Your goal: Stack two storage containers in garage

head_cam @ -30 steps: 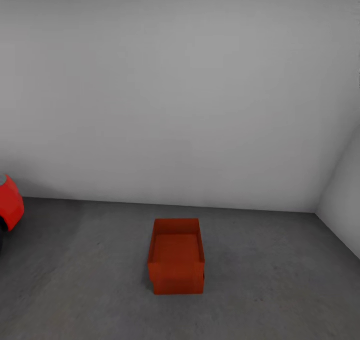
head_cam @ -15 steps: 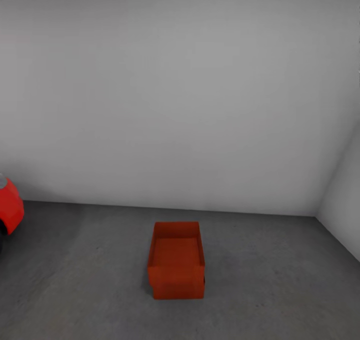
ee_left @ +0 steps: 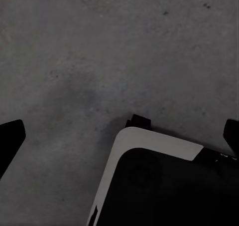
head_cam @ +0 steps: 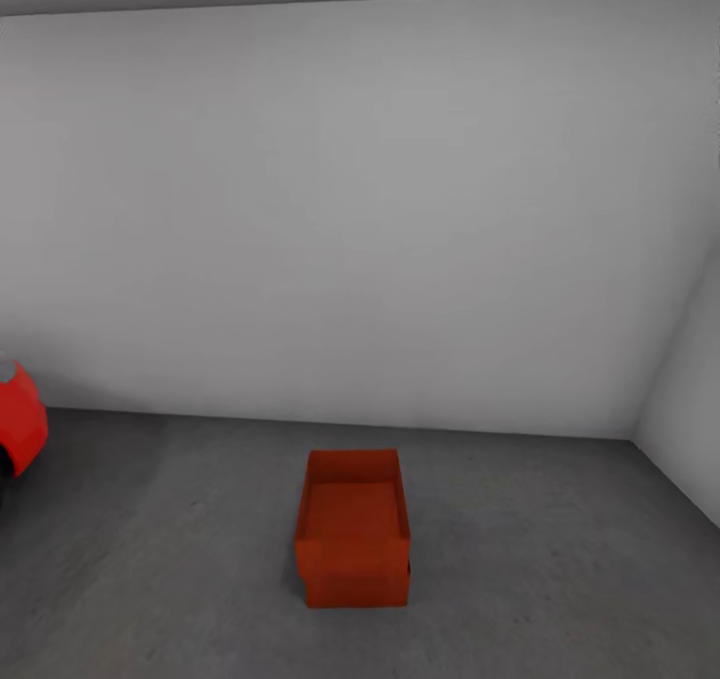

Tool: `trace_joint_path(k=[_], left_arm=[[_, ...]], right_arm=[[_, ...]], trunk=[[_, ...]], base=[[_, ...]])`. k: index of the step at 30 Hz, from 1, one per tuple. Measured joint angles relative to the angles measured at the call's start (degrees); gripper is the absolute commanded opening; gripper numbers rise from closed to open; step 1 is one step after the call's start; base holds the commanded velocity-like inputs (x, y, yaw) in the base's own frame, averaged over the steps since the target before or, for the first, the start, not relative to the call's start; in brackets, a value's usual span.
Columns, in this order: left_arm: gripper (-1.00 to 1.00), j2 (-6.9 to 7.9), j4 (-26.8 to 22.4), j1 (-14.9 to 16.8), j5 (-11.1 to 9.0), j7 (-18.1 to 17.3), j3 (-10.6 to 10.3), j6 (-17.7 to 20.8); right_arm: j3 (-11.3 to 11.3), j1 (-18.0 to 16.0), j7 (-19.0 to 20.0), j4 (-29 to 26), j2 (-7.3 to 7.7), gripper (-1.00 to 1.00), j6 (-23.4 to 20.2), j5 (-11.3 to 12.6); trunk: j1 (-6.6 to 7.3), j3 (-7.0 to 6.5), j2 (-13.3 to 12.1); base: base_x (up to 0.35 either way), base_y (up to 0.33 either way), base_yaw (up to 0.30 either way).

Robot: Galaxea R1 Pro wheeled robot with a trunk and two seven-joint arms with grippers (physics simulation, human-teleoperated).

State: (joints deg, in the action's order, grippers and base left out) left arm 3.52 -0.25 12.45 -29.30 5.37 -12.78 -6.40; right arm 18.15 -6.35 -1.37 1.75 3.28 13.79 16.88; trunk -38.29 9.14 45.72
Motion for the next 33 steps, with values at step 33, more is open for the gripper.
trace_joint_path(k=[33], left_arm=[[1.00, 0.00, 0.0, 0.0, 0.0, 0.0, 0.0, 0.0]], right_arm=[[0.0, 0.0, 0.0, 0.0, 0.00, 1.00, 0.0, 0.0]], trunk=[[0.00, -3.07, 0.0]], base=[[0.000, 0.000, 0.000]])
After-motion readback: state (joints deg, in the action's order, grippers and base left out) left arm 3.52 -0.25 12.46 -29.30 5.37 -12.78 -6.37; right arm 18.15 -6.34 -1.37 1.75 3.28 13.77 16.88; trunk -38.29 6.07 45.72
